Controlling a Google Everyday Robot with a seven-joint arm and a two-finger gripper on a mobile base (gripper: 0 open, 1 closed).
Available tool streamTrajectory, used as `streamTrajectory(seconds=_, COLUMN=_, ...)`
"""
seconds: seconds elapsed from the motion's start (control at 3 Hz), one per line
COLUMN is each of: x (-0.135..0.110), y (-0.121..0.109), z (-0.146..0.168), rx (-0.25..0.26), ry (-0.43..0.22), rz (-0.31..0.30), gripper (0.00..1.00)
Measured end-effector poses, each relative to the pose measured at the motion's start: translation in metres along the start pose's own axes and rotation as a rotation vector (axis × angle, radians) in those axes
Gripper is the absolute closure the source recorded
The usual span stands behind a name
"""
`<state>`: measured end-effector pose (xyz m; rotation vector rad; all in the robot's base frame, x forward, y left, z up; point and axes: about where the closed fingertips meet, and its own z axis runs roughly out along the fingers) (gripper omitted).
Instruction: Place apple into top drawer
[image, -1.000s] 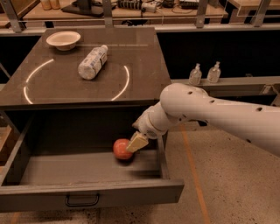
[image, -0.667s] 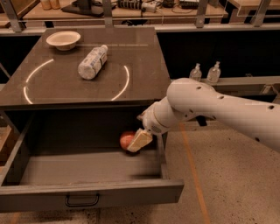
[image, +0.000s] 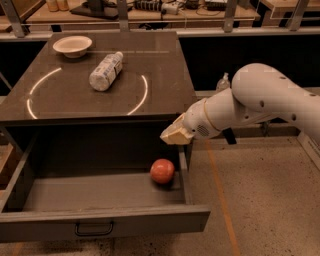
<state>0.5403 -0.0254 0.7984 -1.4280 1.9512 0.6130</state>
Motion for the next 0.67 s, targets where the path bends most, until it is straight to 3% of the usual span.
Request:
streamTrajectory(seconds=0.33, x=-0.0035, y=0.0016, z=-0.0009, rx=-0.006, ry=-0.006, rz=0.001, gripper=1.0)
streamTrajectory(seconds=0.67, x=-0.0035, y=0.0016, z=-0.0009, rx=-0.006, ry=-0.006, rz=0.001, gripper=1.0)
